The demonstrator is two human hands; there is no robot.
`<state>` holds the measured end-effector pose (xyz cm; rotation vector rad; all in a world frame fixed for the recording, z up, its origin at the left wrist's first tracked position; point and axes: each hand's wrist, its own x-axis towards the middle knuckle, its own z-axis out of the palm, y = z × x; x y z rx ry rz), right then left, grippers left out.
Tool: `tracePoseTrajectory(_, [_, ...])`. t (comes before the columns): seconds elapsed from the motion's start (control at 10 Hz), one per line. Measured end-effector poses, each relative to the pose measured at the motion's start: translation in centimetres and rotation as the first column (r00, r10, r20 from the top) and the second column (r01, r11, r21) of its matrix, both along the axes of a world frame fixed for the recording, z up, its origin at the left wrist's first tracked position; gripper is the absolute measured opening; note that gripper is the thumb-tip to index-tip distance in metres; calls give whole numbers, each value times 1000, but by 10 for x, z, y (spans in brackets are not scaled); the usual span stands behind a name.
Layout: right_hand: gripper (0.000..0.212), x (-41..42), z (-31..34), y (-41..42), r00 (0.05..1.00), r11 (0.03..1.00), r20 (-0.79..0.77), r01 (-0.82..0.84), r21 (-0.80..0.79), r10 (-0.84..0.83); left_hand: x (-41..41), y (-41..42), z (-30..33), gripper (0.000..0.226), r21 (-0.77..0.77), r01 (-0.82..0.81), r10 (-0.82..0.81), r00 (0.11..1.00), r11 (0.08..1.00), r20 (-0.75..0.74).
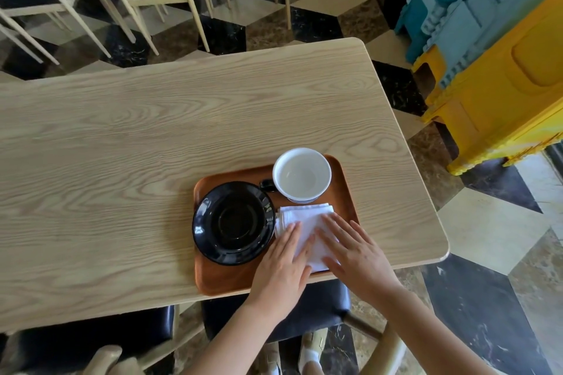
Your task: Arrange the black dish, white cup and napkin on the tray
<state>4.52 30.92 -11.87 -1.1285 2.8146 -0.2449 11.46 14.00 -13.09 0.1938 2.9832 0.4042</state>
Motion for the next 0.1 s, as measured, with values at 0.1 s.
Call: tracePoseTrajectory(0.1, [54,-2,6,-4,997,1000,75,13,27,-15,-2,3,11,53,2,22,-22,990,1000,141])
